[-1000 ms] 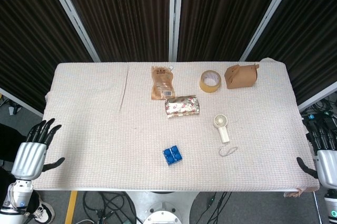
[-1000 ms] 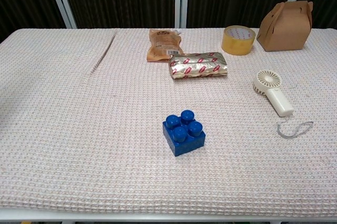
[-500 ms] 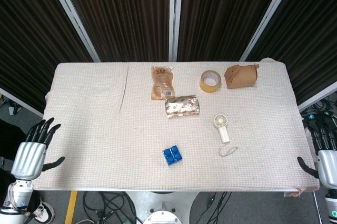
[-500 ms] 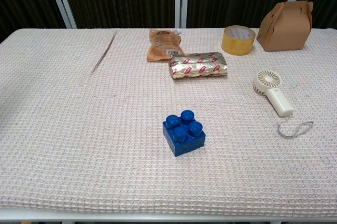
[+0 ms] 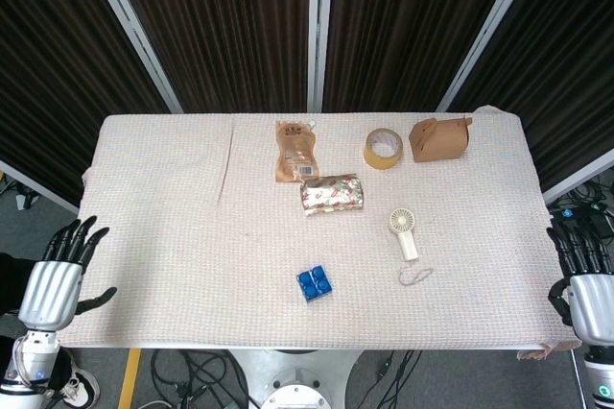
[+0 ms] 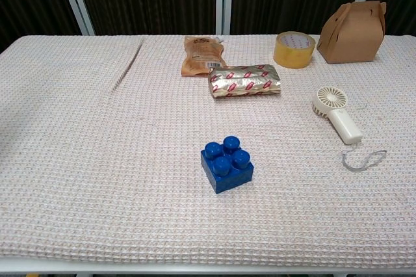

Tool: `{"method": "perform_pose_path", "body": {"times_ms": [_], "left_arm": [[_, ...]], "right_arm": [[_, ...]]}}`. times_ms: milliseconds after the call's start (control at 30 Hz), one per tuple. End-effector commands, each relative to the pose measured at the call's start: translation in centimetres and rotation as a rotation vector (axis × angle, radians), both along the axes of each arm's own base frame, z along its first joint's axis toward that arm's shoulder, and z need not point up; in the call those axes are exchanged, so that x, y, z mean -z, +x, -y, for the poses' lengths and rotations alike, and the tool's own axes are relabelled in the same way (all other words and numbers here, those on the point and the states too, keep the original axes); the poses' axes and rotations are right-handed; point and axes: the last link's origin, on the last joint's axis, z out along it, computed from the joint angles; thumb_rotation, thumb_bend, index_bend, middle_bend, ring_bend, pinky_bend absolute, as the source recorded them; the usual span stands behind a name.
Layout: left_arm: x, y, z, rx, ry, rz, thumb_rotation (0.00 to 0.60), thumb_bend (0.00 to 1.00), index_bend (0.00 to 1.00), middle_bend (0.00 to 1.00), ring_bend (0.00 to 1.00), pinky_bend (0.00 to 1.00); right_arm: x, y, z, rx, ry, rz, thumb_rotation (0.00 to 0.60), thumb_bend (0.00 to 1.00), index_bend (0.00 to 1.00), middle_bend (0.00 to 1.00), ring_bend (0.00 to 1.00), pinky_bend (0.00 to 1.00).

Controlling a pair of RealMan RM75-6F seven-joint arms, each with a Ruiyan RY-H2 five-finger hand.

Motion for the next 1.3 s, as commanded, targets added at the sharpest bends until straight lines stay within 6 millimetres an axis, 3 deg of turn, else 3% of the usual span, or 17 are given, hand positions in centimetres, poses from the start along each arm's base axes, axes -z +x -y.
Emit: {"method": "perform_pose_path", "body": {"times_ms": [33,100,167,233,333,600,900,1300], "left_arm": [[0.1,-0.1,-0.1,0.002,-0.005,-0.006,0.600,0.00,0.13,0.04,0.00,0.12],[0.1,-0.3,-0.1,0.000,-0.006,-0.006,0.600,0.00,0.13,0.04,0.00,0.12],[0.1,-0.6,0.0,-0.006,-0.009,-0.006,0.600,0.00,0.13,0.04,0.00,0.12],[0.2,-0.8,0.0,-0.013,-0.011,-0.005,0.600,0.00,0.13,0.04,0.00,0.12],[0.3,-1.2,0.1,-0.022,-0.020,-0.002,0.600,0.00,0.13,0.04,0.00,0.12],[1.0,-2.0,0.0,-0.043,-0.044,0.012,0.600,0.00,0.13,0.04,0.00,0.12],[0.6,-3.1,0.0,-0.065,-0.036,0.011,0.600,0.00,0.13,0.04,0.00,0.12],[0.7,-4.1,0.2,-0.086,-0.049,0.018,0.600,0.00,0.13,0.04,0.00,0.12]], "right_arm": [[0.5,0.1,0.4,-0.016,0.003,0.014,0.600,1.00,0.00,0.37,0.29,0.31],[1.2,-0.1,0.6,-0.018,0.018,0.011,0.600,1.00,0.00,0.52,0.50,0.51],[2.3,-0.3,0.6,-0.003,0.060,0.004,0.600,1.00,0.00,0.67,0.65,0.64],[3.3,-0.3,1.0,0.012,0.104,0.013,0.600,1.00,0.00,0.77,0.73,0.68],[4.2,0.3,2.0,0.019,0.134,0.008,0.600,1.00,0.00,0.83,0.79,0.70],[8.9,4.0,4.8,0.024,0.285,-0.003,0.600,1.00,0.00,0.85,0.83,0.72],[14.0,4.6,6.6,0.152,0.424,-0.053,0.600,1.00,0.00,0.86,0.83,0.72],[16.8,5.6,7.9,0.161,0.487,-0.072,0.600,1.00,0.00,0.86,0.83,0.72]]}}
